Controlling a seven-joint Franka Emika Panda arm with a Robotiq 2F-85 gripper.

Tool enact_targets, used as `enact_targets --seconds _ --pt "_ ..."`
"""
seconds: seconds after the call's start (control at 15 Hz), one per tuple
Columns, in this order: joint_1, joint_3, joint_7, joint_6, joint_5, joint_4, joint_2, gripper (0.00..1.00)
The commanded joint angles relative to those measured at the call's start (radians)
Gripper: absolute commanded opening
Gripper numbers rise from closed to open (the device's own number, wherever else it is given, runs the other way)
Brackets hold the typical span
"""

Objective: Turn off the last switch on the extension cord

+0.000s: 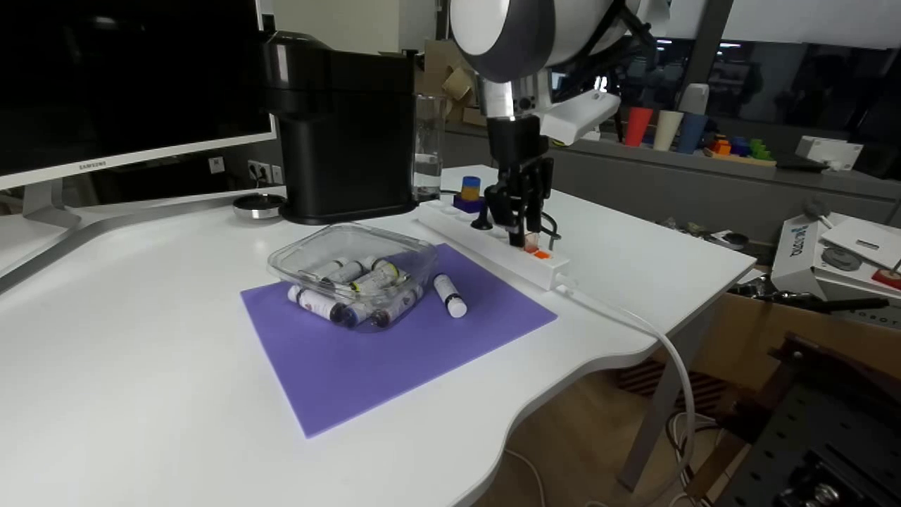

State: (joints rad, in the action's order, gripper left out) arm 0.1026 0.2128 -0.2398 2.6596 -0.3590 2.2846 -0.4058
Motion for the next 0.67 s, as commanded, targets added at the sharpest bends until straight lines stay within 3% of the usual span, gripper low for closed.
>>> enact_targets --seconds 0.0,0.2,0.6 --pt "-0.068 0.034 0.099 -0.031 -0.111 0.102 0.159 0.8" --pt "-0.071 0.011 0.123 -0.107 -0.134 0.119 0.239 0.98" --pt "-0.016 -0.045 0.058 -0.291 0.072 0.11 0.363 1.0"
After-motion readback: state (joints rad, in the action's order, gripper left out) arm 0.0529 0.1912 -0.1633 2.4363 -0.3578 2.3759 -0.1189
